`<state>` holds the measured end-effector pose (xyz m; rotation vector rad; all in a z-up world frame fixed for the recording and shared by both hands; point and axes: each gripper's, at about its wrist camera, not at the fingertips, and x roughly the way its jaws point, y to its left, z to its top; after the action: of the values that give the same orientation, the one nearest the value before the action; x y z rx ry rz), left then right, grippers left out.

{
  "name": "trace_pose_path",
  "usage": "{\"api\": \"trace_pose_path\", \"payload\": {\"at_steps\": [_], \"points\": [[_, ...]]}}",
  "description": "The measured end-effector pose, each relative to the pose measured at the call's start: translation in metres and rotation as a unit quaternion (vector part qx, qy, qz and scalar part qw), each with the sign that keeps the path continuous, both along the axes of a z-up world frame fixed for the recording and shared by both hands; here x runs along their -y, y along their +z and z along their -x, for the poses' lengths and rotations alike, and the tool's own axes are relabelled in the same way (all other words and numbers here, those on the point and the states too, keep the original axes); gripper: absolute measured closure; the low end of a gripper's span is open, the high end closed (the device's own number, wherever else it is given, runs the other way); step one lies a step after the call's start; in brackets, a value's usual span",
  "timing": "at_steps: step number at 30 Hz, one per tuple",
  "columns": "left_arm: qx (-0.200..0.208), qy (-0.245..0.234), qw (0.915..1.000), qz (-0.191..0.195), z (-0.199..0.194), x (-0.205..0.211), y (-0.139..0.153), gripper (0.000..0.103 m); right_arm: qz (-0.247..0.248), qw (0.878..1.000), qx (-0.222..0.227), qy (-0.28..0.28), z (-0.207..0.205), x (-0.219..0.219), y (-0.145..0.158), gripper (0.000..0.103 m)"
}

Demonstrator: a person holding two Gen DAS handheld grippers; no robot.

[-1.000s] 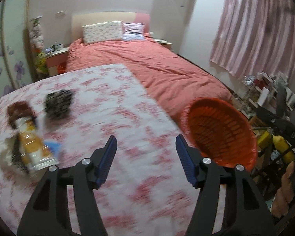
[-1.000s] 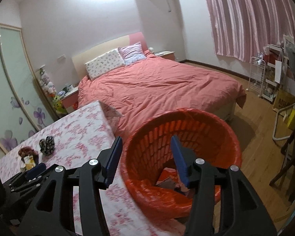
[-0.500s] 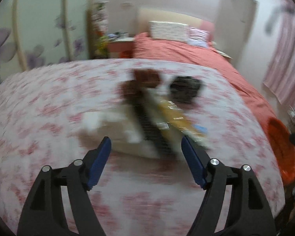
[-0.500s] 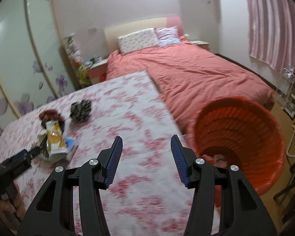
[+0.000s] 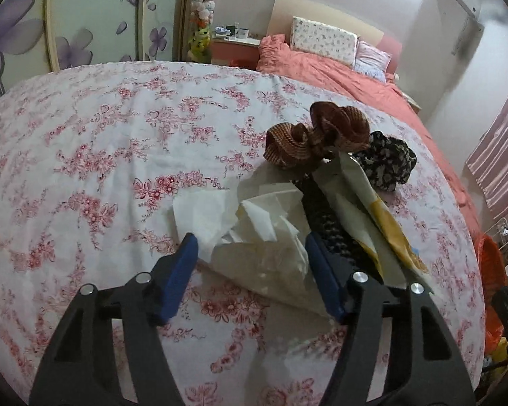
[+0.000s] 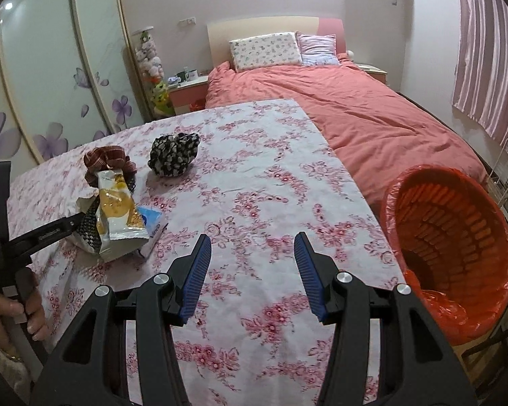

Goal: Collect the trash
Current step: 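Grasp the white tissue with the left tool while the right tool grasps the snack wrapper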

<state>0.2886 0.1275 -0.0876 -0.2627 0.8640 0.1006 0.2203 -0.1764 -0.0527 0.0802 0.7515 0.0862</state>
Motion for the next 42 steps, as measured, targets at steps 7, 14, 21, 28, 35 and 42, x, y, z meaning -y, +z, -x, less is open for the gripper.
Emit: {"api": "trace_pose_path", "payload": {"at_steps": [7, 14, 21, 28, 35, 42], "points": [[0.000, -0.013, 0.9999, 0.005, -0.009, 0.000, -0.003, 0.056, 0.007, 1.000, -0.008, 0.017, -0.003, -0.019, -0.004, 0.051], [0.002, -0.018, 0.9994, -0.031, 0.001, -0.026, 0.004, 0.072, 0.015, 0.999, -0.007, 0.033, -0.003, -0.034, -0.004, 0.051], [-0.004, 0.029, 0.9986, -0.043, 0.013, -0.075, 0.001, 0.064, -0.006, 0.998, -0.016, 0.053, -0.012, -0.059, -0.004, 0.051], [-0.004, 0.024, 0.9978, -0.062, 0.014, -0.076, -0.001, 0.059, -0.005, 0.995, -0.010, 0.095, -0.025, -0.106, 0.000, 0.051], [-0.004, 0.022, 0.9990, -0.037, 0.013, -0.082, -0.005, 0.058, -0.013, 0.994, -0.017, 0.110, -0.043, -0.137, -0.005, 0.051], [-0.003, 0.023, 0.9994, -0.025, 0.013, -0.083, -0.005, 0.057, -0.007, 0.994, -0.038, 0.100, -0.059, -0.158, -0.015, 0.051]]}}
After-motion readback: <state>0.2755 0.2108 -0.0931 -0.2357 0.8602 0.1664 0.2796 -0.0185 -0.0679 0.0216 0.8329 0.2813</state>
